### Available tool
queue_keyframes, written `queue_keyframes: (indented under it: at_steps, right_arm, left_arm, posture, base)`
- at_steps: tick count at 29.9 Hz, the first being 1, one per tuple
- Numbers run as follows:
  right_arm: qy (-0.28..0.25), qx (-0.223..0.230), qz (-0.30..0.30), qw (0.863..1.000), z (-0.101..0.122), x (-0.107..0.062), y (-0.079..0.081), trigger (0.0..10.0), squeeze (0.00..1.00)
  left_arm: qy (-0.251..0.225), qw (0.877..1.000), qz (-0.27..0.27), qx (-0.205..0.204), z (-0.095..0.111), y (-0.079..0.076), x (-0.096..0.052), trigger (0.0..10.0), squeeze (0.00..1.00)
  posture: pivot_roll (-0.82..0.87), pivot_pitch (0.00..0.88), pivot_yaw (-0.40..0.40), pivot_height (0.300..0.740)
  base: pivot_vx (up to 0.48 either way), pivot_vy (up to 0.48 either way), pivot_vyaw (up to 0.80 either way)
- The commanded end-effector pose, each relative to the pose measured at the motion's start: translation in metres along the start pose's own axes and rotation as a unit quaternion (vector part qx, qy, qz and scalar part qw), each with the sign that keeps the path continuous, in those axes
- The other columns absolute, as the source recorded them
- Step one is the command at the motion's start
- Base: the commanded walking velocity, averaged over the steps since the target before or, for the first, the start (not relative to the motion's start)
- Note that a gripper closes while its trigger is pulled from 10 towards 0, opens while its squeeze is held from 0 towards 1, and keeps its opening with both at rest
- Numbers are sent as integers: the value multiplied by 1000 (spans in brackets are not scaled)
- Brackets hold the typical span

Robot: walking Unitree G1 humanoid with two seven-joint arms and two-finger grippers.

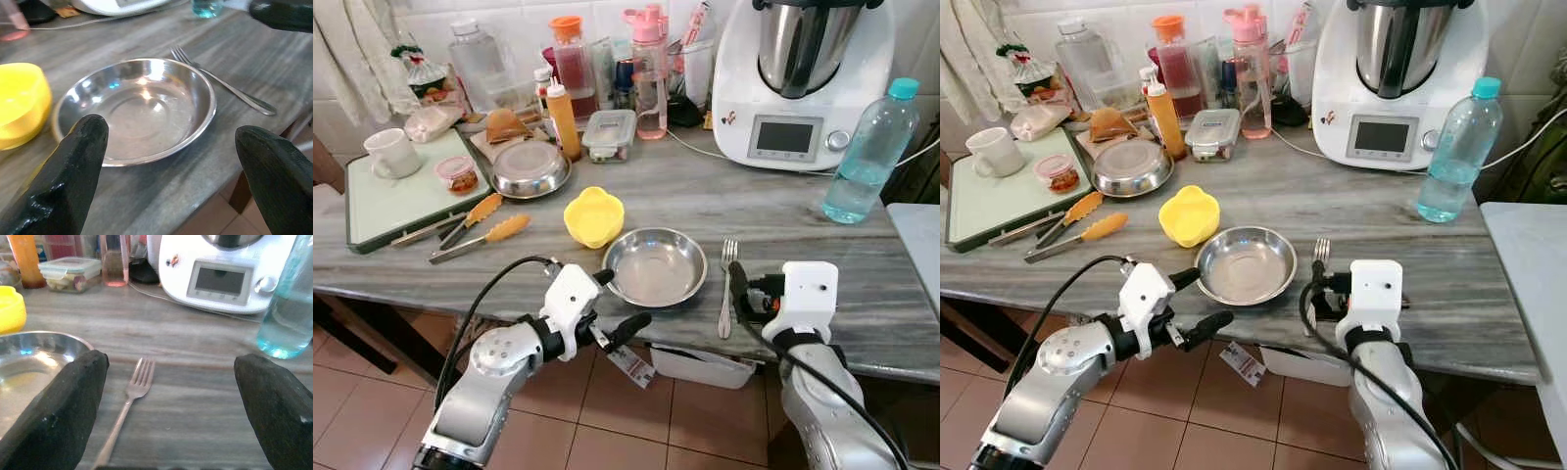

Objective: Setting the table

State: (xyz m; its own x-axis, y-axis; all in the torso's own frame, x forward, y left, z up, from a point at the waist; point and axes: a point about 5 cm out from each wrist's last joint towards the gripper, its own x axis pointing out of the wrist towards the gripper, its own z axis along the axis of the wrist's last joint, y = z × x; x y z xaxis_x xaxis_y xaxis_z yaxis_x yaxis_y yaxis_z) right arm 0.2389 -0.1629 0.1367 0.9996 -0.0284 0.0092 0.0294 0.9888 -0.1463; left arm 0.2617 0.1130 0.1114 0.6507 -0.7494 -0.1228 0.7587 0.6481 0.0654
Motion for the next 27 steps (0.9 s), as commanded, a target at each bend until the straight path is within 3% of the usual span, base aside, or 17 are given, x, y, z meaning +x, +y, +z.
queue_keyframes:
  at_steps: [1, 7, 15, 22, 27]
  right_arm:
    - [-27, -14, 4, 1000, 6, -7, -1, 10000, 0]
    - [-15, -31, -19, 999, -5, -22, -14, 10000, 0]
    - [-22, -35, -22, 999, -5, -22, -17, 10000, 0]
    - [-24, -29, -27, 999, -6, -18, -17, 10000, 0]
    - [-18, -12, -33, 999, -7, -18, -17, 10000, 0]
  left_arm:
    - [-25, 999, 23, -3, 9, 5, -7, 10000, 0]
    - [-45, 998, 38, -21, 11, 1, -18, 10000, 0]
    - [-53, 995, 65, -45, 7, -1, -26, 10000, 0]
    - [-15, 990, 133, -40, -18, 9, -38, 10000, 0]
    - [7, 974, 223, -27, -28, 22, -46, 10000, 0]
  posture:
    - [-124, 20, 97, 740]
    - [-129, 17, 87, 740]
    - [-135, 8, 79, 740]
    - [-136, 0, 67, 740]
    - [-133, 0, 58, 740]
  base:
    - [0, 0, 0]
    - [0, 0, 0]
    - [0, 0, 0]
    - [0, 0, 0]
    - [0, 0, 0]
